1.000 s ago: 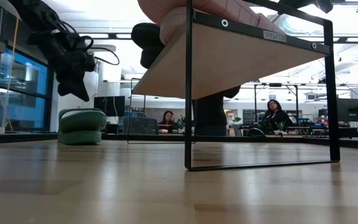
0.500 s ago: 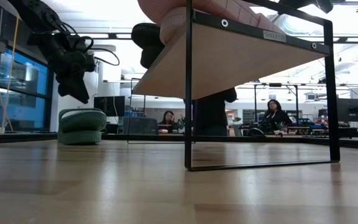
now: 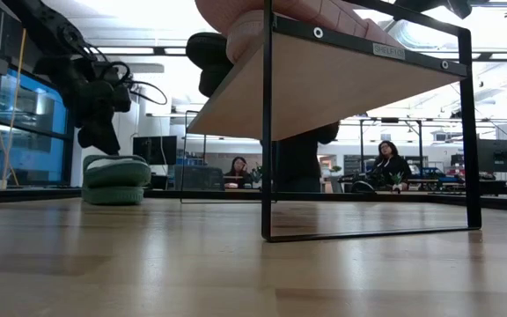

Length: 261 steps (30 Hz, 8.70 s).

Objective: Pick and place slides into the shelf
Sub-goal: Put the green pair of slides on the shelf

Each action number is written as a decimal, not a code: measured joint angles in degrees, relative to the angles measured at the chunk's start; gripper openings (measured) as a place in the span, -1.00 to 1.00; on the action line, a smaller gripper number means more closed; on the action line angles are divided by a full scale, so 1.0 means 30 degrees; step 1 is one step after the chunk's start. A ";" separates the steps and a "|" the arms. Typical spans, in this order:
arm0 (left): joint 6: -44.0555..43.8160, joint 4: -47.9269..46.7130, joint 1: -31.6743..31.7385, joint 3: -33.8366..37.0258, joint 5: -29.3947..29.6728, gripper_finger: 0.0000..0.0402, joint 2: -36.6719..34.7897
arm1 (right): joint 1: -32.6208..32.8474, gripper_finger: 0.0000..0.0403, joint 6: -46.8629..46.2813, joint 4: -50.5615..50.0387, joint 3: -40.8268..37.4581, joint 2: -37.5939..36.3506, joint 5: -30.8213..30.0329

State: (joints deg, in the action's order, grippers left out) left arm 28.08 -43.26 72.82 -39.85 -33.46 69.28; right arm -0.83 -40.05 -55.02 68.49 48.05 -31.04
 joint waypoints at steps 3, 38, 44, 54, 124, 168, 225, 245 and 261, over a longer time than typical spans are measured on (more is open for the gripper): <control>0.0146 0.0008 -0.0007 0.0012 -0.0009 -0.29 0.0000 | -0.0003 -0.69 0.0000 0.0000 0.0007 0.0000 0.0003; 0.0095 0.0275 -0.0022 0.0034 0.0002 -0.29 0.0158 | 0.0004 -0.69 0.0022 0.0000 0.0007 0.0042 -0.0077; 0.0009 0.0251 -0.0022 0.0114 -0.0137 -0.29 0.0248 | -0.0003 -0.69 0.0067 0.0000 0.0000 0.0391 -0.0084; 0.0086 -0.0575 -0.0022 0.0107 -0.0341 -0.39 0.0325 | 0.0003 -0.69 0.0160 0.0000 0.0000 0.1035 -0.0041; -0.0074 -0.4248 -0.0029 -0.3551 -0.0473 -1.00 -0.3428 | -0.0001 -0.69 0.0867 0.0000 0.0000 0.0984 -0.0077; -0.8849 -0.3650 -0.0059 -0.9583 0.3378 -1.00 -0.8657 | -0.0003 -0.69 0.1020 0.0000 0.0000 0.0980 -0.0084; -1.8252 0.6206 -2.1837 -0.9590 2.5308 -1.00 -0.2292 | -0.0003 -0.69 0.2886 0.0000 0.0000 0.0861 0.0790; -1.9292 0.7965 -2.2906 -0.9590 2.8303 -1.00 0.0301 | 0.0002 -0.69 0.3364 -0.0144 0.0000 -0.0437 0.0056; -2.1353 1.0176 -2.2906 -0.9590 3.0514 -1.00 0.2974 | -0.0003 -0.69 0.4528 -0.0153 0.0000 -0.0430 0.2583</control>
State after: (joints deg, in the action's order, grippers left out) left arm -35.98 -12.73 4.10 -68.62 58.08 78.20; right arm -0.84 -26.47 -55.48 68.49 46.76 -23.29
